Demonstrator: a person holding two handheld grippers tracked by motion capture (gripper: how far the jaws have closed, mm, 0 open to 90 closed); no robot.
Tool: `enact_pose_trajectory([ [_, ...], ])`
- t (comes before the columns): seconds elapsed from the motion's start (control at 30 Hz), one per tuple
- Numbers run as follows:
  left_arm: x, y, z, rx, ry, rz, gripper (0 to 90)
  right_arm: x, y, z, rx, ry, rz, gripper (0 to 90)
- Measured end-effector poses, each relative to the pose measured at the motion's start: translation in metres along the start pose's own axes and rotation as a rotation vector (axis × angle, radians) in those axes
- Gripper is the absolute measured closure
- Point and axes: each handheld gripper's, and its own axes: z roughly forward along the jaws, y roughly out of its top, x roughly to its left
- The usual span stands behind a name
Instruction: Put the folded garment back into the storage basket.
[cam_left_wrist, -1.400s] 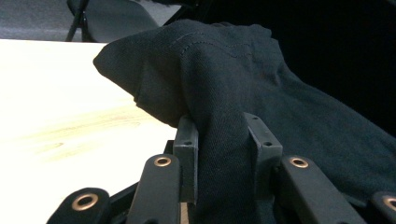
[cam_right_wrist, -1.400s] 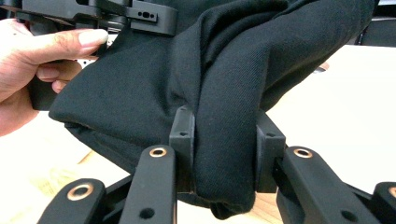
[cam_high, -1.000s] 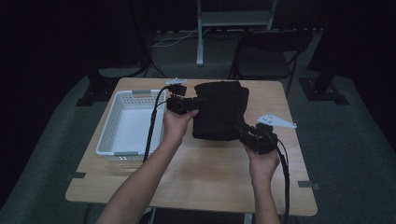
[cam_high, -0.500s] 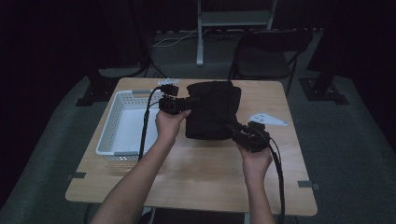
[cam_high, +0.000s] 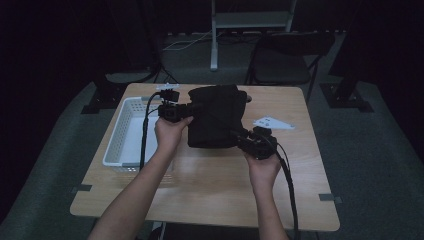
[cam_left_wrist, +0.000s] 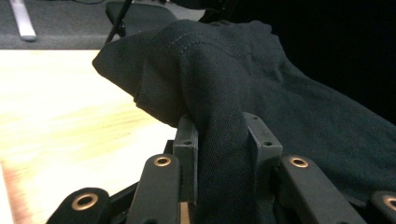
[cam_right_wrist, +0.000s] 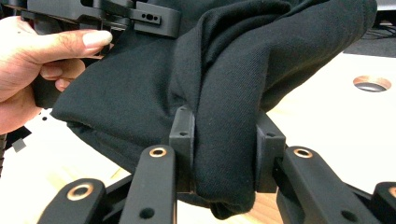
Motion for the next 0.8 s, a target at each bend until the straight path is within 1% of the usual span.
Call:
enact_pose_trajectory([
  [0.13,0.008,-0.001,-0.008,-0.002,0.017,-0.001,70.7,0.007,0.003,0.008,0.007,0.016,-0.01,68.0],
  [0.33,0.02,-0.002,-0.02,-0.008,0.034,-0.012,70.7,0.017,0.006,0.02,0.015,0.035,-0.021,68.0],
  [0.8,0.039,-0.007,-0.044,-0.019,0.073,-0.03,70.7,0.035,0.009,0.042,0.025,0.074,-0.024,68.0],
])
